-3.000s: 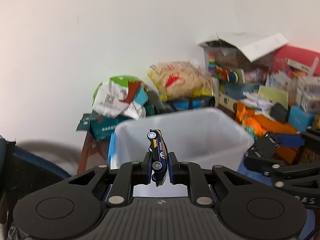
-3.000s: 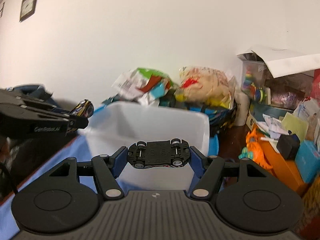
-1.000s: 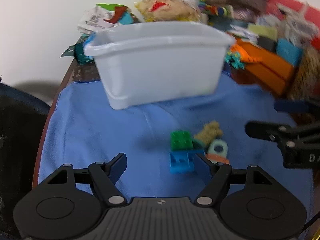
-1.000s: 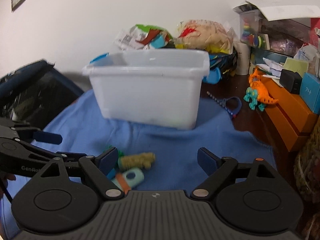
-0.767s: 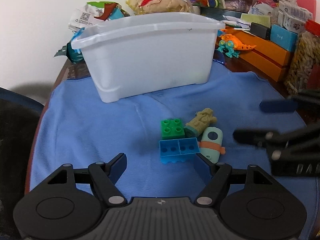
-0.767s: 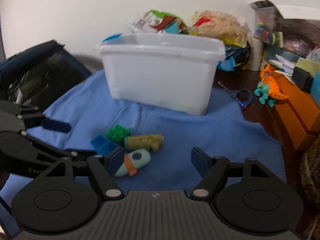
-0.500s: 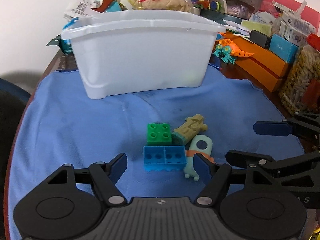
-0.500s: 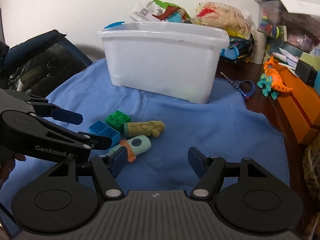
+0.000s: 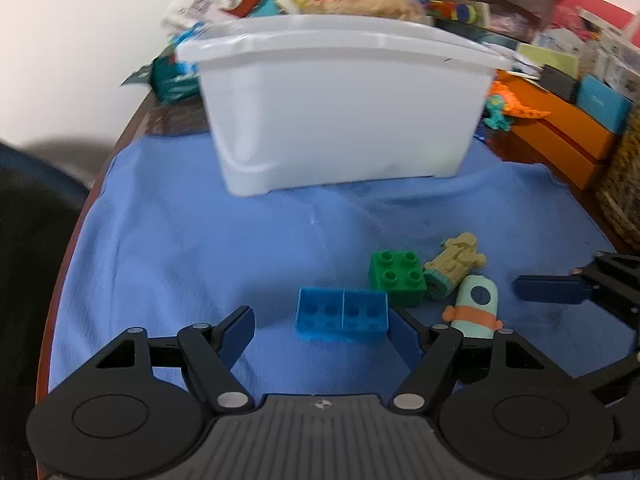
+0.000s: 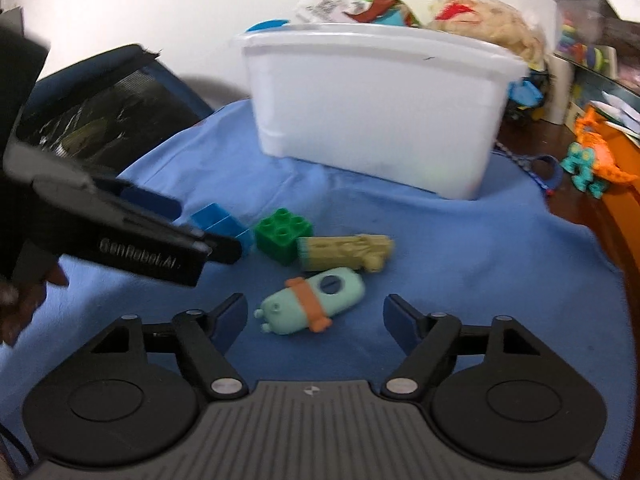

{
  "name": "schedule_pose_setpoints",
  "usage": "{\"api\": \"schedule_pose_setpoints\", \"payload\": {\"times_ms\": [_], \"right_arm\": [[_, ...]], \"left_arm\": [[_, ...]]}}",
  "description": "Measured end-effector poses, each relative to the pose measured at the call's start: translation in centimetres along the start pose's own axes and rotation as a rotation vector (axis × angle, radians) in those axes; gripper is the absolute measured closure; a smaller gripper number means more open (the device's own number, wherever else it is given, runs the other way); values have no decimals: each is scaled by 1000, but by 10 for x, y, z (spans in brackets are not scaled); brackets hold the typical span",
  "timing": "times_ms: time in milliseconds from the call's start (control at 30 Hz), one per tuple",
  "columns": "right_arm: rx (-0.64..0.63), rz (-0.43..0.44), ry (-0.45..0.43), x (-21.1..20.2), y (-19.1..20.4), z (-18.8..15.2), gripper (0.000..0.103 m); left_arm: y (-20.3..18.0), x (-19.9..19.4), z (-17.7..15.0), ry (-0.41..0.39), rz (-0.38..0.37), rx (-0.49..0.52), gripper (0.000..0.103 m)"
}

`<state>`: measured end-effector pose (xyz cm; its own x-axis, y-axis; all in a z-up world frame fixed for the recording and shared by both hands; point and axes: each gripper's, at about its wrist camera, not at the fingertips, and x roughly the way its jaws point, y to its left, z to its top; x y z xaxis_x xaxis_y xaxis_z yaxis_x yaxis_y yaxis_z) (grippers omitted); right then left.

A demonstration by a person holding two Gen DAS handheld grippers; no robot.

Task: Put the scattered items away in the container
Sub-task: 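Move both open tools back down to the remaining toys, then grasp the blue brick with the left tool while the right tool grasps the mint rocket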

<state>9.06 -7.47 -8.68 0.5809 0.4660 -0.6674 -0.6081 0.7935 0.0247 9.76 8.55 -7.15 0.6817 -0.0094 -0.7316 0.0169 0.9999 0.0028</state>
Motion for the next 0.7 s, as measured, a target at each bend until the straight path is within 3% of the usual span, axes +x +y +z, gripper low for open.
{"api": "schedule_pose_setpoints", "payload": {"times_ms": [100, 233, 267, 300, 333, 400, 500, 567, 700], "right_arm": [[-43, -22, -13, 9, 7, -2, 21], [-66, -25, -40, 19, 8, -1, 23], [-70, -26, -45, 20, 9, -1, 23], [-70, -29, -49, 20, 9, 0, 25], [-65, -28, -50, 20, 9, 0, 31], [-46, -13, -44, 19, 7, 1, 40], [-32, -14, -33, 17, 5, 2, 42], [-26, -20, -35, 15, 4, 2, 50], [-16, -21, -22, 12, 1, 1, 50]], "left_arm": [[-5, 2, 4, -21, -7, 63, 27], [-5, 5, 6, -25, -29, 69, 28], [-5, 5, 5, -25, -39, 72, 34], [-5, 7, 5, -20, -46, 76, 49], [-5, 9, 4, -10, -52, 83, 51], [-7, 9, 3, -14, -54, 92, 51], [-7, 8, 2, -20, -67, 88, 51], [-7, 8, 1, -22, -70, 86, 51], [-5, 7, 1, -21, -80, 77, 51]]}}
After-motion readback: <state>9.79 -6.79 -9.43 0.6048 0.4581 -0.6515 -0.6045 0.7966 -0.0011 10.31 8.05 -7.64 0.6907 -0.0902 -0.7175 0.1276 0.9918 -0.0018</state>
